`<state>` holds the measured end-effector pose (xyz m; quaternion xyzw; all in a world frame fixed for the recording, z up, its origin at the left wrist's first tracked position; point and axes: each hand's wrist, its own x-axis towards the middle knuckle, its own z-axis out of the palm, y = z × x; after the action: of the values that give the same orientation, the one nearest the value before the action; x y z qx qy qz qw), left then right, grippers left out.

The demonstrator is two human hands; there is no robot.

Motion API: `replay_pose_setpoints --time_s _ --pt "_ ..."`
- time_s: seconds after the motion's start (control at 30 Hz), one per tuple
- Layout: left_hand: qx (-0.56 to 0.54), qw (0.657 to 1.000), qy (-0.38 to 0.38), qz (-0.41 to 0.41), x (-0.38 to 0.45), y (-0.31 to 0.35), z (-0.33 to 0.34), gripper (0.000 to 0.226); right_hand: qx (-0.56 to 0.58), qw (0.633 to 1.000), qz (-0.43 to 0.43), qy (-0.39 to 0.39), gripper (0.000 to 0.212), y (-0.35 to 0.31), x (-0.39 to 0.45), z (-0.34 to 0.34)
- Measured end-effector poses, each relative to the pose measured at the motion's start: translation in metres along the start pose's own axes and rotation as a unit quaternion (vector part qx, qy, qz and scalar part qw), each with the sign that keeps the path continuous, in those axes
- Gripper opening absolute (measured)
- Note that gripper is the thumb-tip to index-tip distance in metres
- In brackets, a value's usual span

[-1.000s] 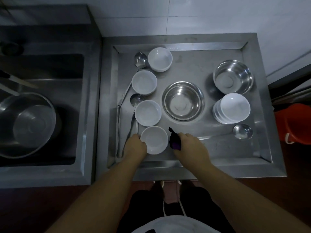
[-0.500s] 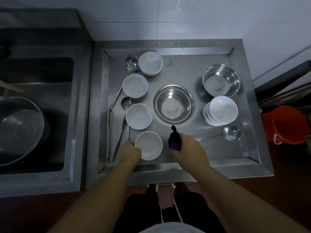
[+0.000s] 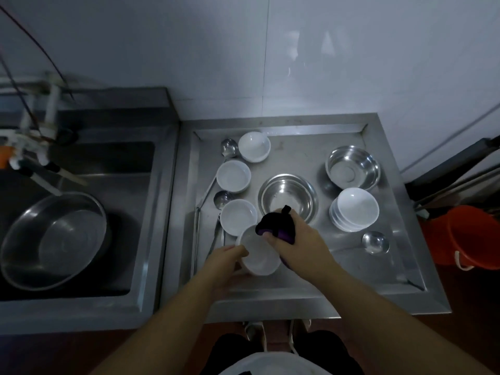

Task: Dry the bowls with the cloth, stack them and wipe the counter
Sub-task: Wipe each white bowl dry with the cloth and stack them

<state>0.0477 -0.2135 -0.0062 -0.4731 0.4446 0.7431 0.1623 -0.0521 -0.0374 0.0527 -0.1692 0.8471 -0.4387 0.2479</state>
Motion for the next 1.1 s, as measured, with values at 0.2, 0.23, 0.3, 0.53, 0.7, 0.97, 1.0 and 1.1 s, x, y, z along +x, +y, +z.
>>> replay_pose_setpoints --time_s 0.2,0.23,0.3,0.53,0.7,0.97,1.0,1.1 --pt "-0.108 0.982 -0.133 0.077 -0.058 0.056 0.017 0.048 -0.010 0.994 -0.106 0.038 0.023 -0.057 0.003 -0.012" --pt "-0.108 0.978 -0.153 0.093 -0.068 0.065 0.019 0.050 -0.013 0.991 -0.123 0.044 0.016 -0.068 0.002 -0.013" --pt "-0.102 0.970 -0.184 0.124 -0.084 0.080 0.021 0.052 -0.013 0.987 -0.150 0.053 0.014 -0.088 0.000 -0.017" --pt "-0.041 0.963 -0.211 0.165 -0.112 0.113 0.021 0.057 0.031 0.984 -0.172 0.022 0.015 -0.131 -0.014 -0.035" --pt "-0.043 0.952 -0.261 0.153 -0.119 0.121 0.015 0.071 -0.015 0.983 -0.160 -0.085 0.039 -0.144 -0.026 -0.054" --pt "-0.106 0.906 -0.385 0.142 -0.132 0.124 0.023 0.096 -0.226 0.926 -0.301 0.018 0.064 -0.147 -0.024 -0.066" --pt "-0.111 0.902 -0.388 0.150 -0.133 0.123 0.027 0.096 -0.248 0.912 -0.325 0.044 0.064 -0.148 -0.021 -0.066" --pt "-0.107 0.909 -0.355 0.189 -0.136 0.127 0.036 0.093 -0.263 0.901 -0.334 0.092 0.059 -0.158 -0.013 -0.064"
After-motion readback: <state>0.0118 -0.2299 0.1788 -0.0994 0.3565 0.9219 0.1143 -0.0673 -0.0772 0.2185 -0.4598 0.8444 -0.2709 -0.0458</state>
